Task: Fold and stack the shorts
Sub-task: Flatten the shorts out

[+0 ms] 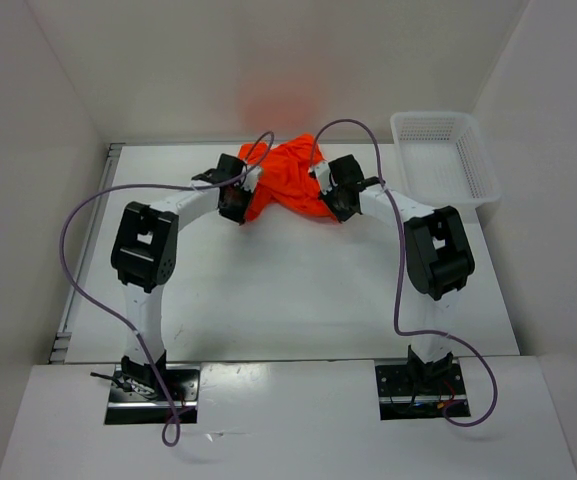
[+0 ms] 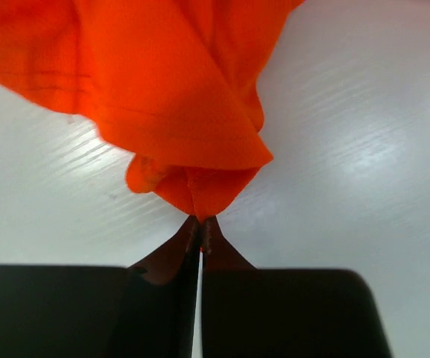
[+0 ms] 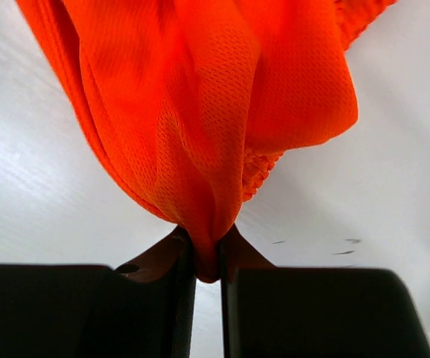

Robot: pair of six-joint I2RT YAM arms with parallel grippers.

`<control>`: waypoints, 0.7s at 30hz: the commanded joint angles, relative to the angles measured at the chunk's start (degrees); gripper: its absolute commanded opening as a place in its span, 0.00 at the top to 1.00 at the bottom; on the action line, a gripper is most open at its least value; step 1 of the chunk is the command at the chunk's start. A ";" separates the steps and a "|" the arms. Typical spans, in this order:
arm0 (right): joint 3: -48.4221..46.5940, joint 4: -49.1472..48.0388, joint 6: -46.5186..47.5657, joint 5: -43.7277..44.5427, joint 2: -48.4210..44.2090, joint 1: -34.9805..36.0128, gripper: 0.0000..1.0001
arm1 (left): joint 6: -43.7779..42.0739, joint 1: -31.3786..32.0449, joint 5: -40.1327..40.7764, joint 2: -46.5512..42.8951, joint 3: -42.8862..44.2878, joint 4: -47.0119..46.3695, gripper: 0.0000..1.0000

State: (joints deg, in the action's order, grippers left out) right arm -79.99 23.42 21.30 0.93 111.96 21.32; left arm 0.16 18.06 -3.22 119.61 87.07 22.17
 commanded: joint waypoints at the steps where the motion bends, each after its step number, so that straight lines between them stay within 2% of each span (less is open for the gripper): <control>1: -8.15 -5.12 4.09 6.87 -3.15 -0.40 1.00 | -0.16 -3.99 -5.99 -2.18 13.41 6.27 1.00; 3: -13.84 -7.06 7.42 11.79 -3.15 -1.19 1.00 | -0.16 -8.12 -7.23 -3.50 20.91 9.89 1.00; 4: -15.97 -7.07 8.31 12.34 -3.15 -1.19 1.00 | -0.16 -9.79 -7.24 -3.51 28.00 13.73 1.00; 5: -17.91 -7.07 8.93 12.34 -3.15 -2.06 1.00 | -0.16 -13.28 -8.11 -4.38 30.77 15.51 1.00; 8: -20.65 -4.10 13.58 10.94 -6.48 -2.60 1.00 | -0.16 -17.79 -8.11 -9.82 31.94 18.43 1.00; 14: -5.66 4.06 22.20 7.34 -20.19 -2.60 1.00 | -0.16 -23.85 -7.50 -30.01 7.98 19.57 1.00; 16: -2.38 6.98 23.61 4.98 -24.92 -2.60 1.00 | -0.16 -24.92 -7.50 -33.38 0.34 19.57 1.00; 21: 0.71 7.00 20.46 2.33 -28.03 -2.60 1.00 | -0.16 -26.59 -9.69 -38.31 -6.12 18.18 1.00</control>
State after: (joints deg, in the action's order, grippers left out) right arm -79.57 29.85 41.93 4.43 85.10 19.25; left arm 0.25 -7.35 -12.43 81.93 82.87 40.86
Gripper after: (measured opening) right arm 0.165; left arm 0.009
